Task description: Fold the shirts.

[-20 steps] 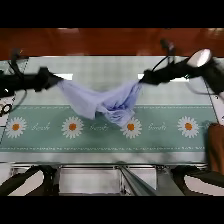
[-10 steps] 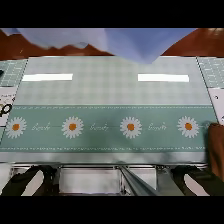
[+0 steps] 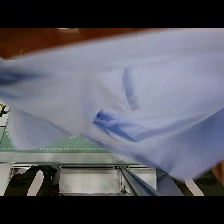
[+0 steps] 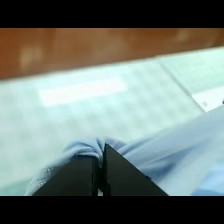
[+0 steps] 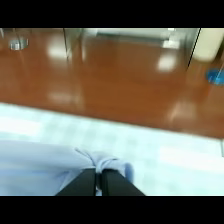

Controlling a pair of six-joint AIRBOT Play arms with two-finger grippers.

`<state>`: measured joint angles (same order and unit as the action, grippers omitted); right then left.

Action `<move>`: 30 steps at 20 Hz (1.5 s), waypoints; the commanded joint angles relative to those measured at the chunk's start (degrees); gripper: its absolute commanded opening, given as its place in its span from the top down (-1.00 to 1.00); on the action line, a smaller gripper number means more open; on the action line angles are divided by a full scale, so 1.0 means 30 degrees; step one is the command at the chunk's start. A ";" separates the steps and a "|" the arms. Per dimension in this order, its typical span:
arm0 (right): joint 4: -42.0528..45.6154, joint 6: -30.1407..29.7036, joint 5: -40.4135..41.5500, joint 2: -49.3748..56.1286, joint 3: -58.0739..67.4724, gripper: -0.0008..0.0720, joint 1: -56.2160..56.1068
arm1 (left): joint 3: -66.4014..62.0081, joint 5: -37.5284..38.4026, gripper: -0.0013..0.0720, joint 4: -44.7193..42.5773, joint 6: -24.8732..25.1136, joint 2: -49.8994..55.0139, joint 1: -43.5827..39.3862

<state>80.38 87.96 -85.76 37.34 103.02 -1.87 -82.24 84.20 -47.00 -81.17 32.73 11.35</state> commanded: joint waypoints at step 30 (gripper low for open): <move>-0.7941 -0.3133 0.3781 1.1905 -1.1052 -0.14 0.7563 | 0.9435 -0.3235 -0.41 0.1078 0.4823 1.3886 0.5610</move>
<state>59.11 81.93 -73.43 80.42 81.41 15.07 -61.32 72.49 -41.69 -70.24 79.26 24.77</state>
